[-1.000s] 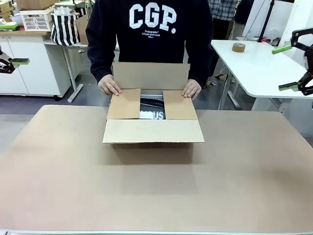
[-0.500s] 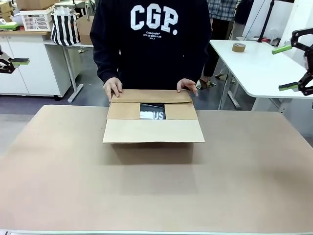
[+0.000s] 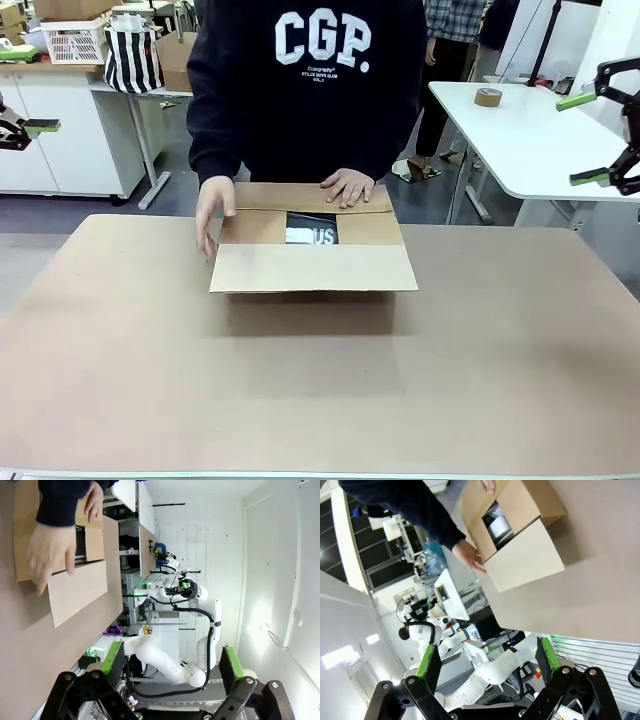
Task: Pack the gift set into the box.
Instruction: Press and hold the closed box until the human finishes sealing it.
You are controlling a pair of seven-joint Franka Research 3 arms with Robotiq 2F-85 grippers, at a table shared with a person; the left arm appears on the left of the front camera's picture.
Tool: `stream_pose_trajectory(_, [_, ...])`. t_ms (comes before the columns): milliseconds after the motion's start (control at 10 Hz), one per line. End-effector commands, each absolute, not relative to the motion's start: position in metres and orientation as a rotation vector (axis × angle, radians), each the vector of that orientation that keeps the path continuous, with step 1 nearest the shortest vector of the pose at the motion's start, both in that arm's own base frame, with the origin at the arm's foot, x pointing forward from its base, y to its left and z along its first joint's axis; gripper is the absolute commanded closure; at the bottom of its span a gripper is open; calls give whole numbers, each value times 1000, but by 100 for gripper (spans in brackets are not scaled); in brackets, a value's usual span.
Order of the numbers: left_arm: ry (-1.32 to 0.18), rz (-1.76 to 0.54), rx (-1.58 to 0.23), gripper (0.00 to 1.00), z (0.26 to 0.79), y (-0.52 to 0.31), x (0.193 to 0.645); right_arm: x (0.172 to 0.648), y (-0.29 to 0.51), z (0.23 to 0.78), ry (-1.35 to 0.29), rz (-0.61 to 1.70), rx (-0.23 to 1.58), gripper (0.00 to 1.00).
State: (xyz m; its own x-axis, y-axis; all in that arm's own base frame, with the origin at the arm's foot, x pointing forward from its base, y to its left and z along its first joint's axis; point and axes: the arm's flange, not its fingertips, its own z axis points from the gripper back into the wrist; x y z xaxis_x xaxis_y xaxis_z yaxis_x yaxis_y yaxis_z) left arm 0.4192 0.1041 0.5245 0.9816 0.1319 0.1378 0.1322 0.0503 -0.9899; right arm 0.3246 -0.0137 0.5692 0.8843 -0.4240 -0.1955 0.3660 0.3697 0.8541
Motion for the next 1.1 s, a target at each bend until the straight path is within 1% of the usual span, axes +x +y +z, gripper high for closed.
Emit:
stream_pose_trajectory(0, [-218,-5,-1543,0,525,103,417,327,-12,572,-59,-506,1103,0])
stream_pose_trajectory(1000, [-218,-5,-1543,0,525,103,417,327,-12,572,-59,-506,1103,0])
